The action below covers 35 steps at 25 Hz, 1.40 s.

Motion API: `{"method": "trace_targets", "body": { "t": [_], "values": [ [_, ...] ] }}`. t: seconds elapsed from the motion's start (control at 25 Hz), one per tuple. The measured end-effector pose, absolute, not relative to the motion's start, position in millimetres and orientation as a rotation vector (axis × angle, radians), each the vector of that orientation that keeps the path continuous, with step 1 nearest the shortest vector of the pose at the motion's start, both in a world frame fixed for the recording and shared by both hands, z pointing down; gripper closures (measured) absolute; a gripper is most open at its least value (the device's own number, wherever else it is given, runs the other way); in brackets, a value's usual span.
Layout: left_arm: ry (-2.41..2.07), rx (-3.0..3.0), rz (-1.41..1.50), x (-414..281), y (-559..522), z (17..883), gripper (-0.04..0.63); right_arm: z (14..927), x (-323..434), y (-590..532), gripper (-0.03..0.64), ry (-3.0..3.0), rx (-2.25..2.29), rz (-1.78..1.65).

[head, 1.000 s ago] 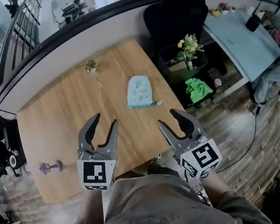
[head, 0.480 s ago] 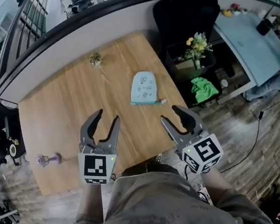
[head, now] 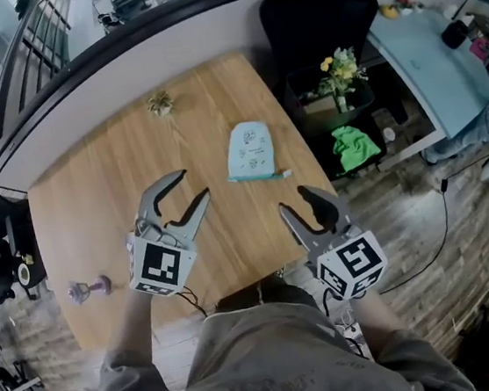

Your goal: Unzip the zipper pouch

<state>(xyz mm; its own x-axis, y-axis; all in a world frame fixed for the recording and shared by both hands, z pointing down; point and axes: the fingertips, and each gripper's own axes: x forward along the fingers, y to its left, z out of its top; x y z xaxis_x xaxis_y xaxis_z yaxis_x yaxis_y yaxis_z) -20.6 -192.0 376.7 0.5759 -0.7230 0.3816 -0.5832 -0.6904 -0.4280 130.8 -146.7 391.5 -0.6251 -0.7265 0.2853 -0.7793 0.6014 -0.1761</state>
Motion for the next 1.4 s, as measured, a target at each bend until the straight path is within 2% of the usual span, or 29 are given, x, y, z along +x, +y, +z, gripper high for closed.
{"method": "trace_targets", "body": {
  "t": [0.48, 1.12, 1.28, 1.4],
  "values": [
    [0.502, -2.478, -0.957, 4.3, -247.7, 473.8, 0.402, 445.0, 123.3, -160.6, 0.436, -2.525, 1.244, 0.513],
    [0.004, -2.429, -1.269, 6.4, -284.8, 639.7, 0.403, 516.0, 131.4, -189.6, 0.436, -2.413, 1.216, 0.645],
    [-0.097, -2.43, -1.302, 8.2, -286.8, 665.5, 0.442, 533.9, 123.3, -186.7, 0.436, -2.398, 1.193, 0.689],
    [-0.156, -2.447, -1.318, 11.8, -286.1, 680.1, 0.443, 544.2, 115.3, -180.1, 0.436, -2.392, 1.151, 0.714]
  ]
}}
